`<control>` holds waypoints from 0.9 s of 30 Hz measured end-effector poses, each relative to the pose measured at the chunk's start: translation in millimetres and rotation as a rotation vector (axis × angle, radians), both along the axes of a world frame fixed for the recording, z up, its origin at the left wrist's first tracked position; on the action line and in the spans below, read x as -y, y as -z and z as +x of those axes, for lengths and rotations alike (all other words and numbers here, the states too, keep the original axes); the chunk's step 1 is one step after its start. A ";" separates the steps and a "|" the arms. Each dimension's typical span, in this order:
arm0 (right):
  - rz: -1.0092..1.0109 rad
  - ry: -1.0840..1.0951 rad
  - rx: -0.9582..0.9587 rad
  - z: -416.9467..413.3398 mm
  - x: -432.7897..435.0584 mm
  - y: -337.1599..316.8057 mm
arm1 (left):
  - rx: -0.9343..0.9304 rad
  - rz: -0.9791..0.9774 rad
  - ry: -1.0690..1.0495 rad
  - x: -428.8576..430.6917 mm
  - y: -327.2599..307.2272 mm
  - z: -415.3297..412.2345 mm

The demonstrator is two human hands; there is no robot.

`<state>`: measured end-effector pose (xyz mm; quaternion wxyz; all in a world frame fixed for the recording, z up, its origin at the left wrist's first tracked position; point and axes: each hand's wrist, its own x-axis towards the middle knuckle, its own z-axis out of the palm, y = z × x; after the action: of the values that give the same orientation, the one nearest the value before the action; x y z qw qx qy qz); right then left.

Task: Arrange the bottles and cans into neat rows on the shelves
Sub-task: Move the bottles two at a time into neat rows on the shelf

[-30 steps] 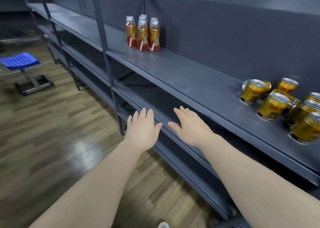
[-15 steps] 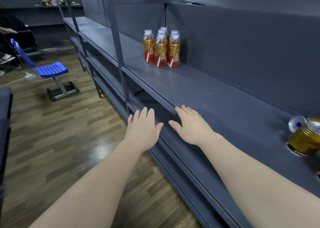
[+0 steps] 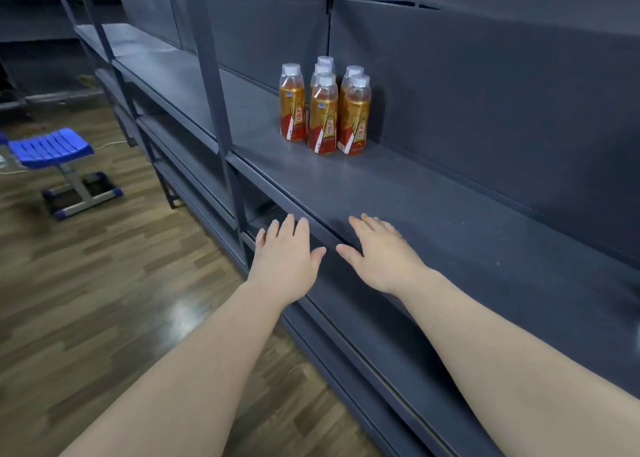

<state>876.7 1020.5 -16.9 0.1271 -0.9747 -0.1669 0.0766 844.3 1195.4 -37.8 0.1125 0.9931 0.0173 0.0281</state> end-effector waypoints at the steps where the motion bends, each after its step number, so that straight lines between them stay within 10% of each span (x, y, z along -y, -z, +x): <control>1: -0.007 0.016 0.001 8.5 -6.9 -1.4 | 0.007 0.007 0.020 -7.4 -1.2 11.1; 27: 0.121 0.306 0.050 227.2 -47.6 -6.6 | 0.044 -0.030 0.129 -63.4 -16.2 245.8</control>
<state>1103.9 1068.1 -10.3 0.1914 -0.9810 -0.0239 0.0220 1090.1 1258.8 -21.6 0.1292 0.9895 -0.0490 0.0422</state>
